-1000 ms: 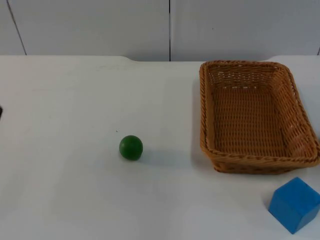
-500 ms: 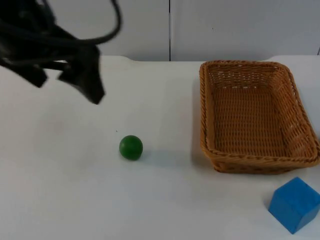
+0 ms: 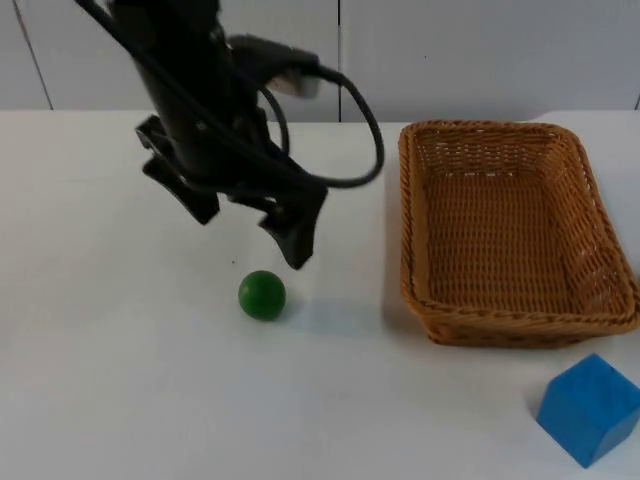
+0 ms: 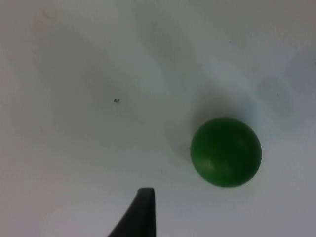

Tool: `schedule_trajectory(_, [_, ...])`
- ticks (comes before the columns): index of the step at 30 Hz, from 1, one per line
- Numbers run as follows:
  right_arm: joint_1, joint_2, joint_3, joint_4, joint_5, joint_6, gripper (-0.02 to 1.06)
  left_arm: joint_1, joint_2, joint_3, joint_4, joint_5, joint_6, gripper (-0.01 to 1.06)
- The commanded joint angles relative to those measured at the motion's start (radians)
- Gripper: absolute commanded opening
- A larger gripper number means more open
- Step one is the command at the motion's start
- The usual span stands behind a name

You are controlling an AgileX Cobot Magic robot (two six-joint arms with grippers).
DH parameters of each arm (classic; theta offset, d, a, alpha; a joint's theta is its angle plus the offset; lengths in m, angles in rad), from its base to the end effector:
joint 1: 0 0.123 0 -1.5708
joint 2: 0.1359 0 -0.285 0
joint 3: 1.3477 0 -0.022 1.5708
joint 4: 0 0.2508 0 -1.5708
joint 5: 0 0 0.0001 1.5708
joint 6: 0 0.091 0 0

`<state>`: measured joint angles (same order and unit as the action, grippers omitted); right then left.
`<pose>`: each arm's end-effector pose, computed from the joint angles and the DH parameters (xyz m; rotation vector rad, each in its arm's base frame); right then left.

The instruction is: Place all geometric objects except the red cube into the basket.

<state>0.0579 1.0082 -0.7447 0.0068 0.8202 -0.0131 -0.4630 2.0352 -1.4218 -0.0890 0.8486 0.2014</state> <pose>0.1818 0.0110 0.2837 -0.0871 2.5660 0.0251 0.3611 -0.1871 0.1622 0.8899 2.8162 -0.1441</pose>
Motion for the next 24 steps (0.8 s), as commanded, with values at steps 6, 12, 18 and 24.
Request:
schedule_trajectory(6, [-0.005,-0.002,-0.007,-0.001,-0.007,-0.002,1.05,-0.015,0.126,-0.039,0.028,-0.054,-0.033,0.96])
schedule_trajectory(12, [-0.005,-0.002,-0.007,-0.001,-0.014,-0.002,1.05,-0.015,0.169,-0.039,0.028,-0.102,-0.033,0.96])
schedule_trajectory(18, [-0.005,-0.002,-0.007,0.002,-0.013,-0.002,1.05,-0.015,0.207,-0.039,0.027,-0.113,-0.033,0.91])
schedule_trajectory(24, [-0.005,-0.002,-0.007,0.002,-0.013,-0.002,1.05,-0.015,0.214,-0.039,0.027,-0.111,-0.033,0.71])
